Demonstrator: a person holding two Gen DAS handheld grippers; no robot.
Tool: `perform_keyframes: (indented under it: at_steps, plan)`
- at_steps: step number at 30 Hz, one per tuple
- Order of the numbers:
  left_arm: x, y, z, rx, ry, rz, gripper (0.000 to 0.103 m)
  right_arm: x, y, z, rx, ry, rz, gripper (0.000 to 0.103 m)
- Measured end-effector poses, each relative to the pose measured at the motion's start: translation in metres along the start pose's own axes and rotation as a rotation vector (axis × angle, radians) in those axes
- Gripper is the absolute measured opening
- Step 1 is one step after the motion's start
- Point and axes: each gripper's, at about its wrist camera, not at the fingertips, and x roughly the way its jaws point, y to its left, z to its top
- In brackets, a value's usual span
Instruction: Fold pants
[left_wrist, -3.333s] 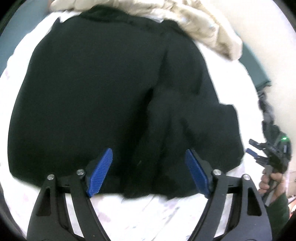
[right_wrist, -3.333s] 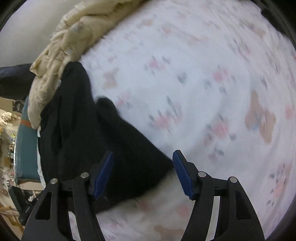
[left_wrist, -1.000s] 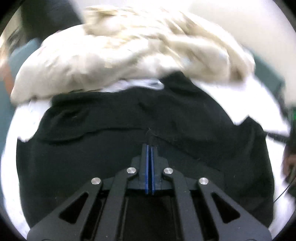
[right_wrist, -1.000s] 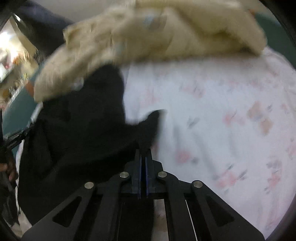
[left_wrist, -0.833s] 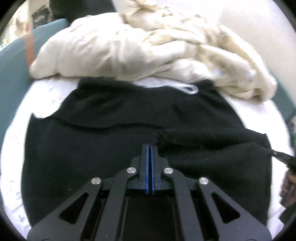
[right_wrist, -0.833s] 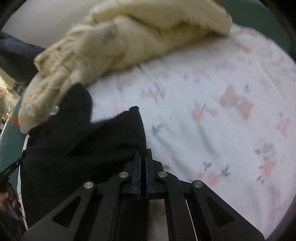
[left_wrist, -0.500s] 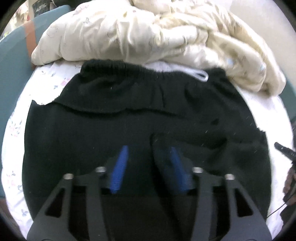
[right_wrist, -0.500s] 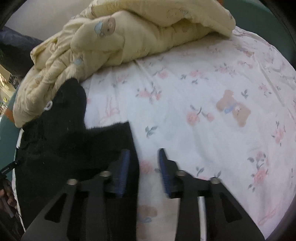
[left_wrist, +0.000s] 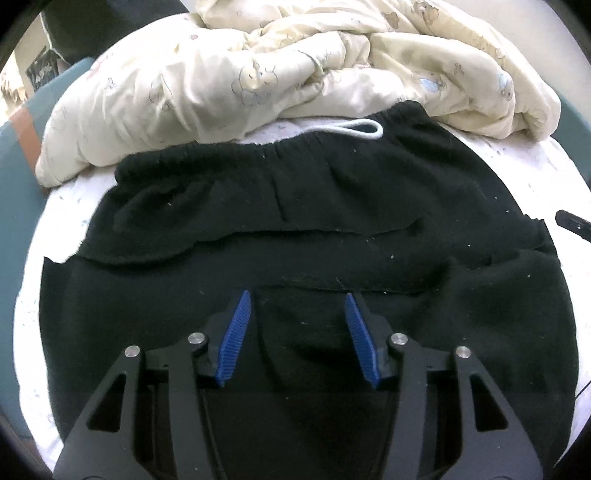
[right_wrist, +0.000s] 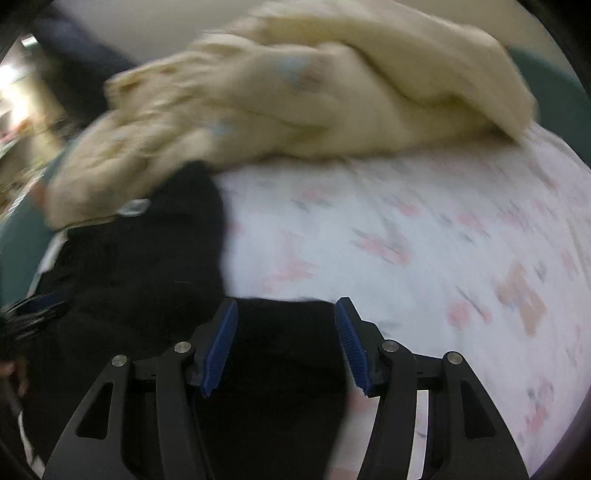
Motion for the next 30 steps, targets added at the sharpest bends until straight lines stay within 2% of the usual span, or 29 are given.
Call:
perform_keyframes:
  at_steps: [2,3,5,6,8,9,10,11,12,14,17,21,23,24,25,26,27,29,30]
  plan:
    - [0.003,-0.001,-0.002,0.005,0.01,-0.003,0.049,0.0,0.009,0.004,-0.033,0.034,0.063,0.057]
    - [0.005,-0.002,-0.003,0.015,0.011,0.003,0.049,0.004,0.009,0.006,-0.003,0.08,0.097,0.057]
    - [0.005,-0.002,-0.005,0.022,0.01,0.004,0.049,0.024,0.0,0.005,0.163,0.236,0.173,0.055]
    - [0.006,-0.002,-0.005,0.019,0.008,0.005,0.049,0.029,-0.004,0.003,0.224,0.267,0.175,0.054]
    - [0.007,0.0,-0.005,0.007,0.011,0.003,0.049,0.033,-0.006,-0.001,0.295,0.265,0.173,0.054]
    - [0.007,0.001,-0.005,0.003,0.013,0.007,0.049,0.037,-0.004,-0.002,0.305,0.27,0.153,0.048]
    - [0.007,0.001,-0.005,-0.003,0.015,0.008,0.049,0.041,-0.002,-0.003,0.311,0.278,0.136,0.028]
    - [0.008,0.001,-0.005,-0.006,0.017,0.006,0.049,0.045,0.002,-0.003,0.308,0.276,0.094,0.013]
    - [0.009,0.002,-0.005,-0.01,0.022,0.005,0.049,0.044,0.005,-0.003,0.296,0.26,0.067,0.0]
    - [0.01,0.002,-0.005,-0.019,0.032,-0.001,0.05,0.038,0.011,0.002,0.276,0.217,0.054,0.0]
    - [0.012,0.003,-0.007,-0.02,0.048,0.003,0.05,0.014,0.013,0.014,0.26,0.098,0.068,0.0]
    - [0.013,0.009,-0.009,-0.049,0.065,-0.003,0.05,0.0,0.001,0.032,0.323,-0.071,0.049,0.0]
    - [0.013,0.009,-0.01,-0.058,0.07,-0.001,0.05,0.01,0.001,0.038,0.313,-0.087,0.017,0.0]
    - [0.012,0.009,-0.011,-0.061,0.07,0.003,0.05,0.02,0.003,0.038,0.289,-0.063,-0.017,0.001]
    - [0.012,0.009,-0.011,-0.061,0.072,0.006,0.05,0.031,0.004,0.038,0.277,-0.017,-0.037,0.007]
    - [0.011,0.008,-0.011,-0.059,0.073,0.009,0.05,0.047,0.004,0.037,0.284,0.066,-0.039,0.008]
    - [0.01,0.008,-0.01,-0.056,0.07,0.008,0.05,0.051,0.003,0.036,0.284,0.103,-0.052,0.012]
    - [0.005,0.011,-0.009,-0.065,0.043,-0.008,0.05,0.043,0.001,0.034,0.263,0.083,-0.065,0.032]
    - [0.002,0.013,-0.008,-0.078,0.021,-0.019,0.05,0.037,-0.003,0.033,0.267,0.07,-0.057,0.061]
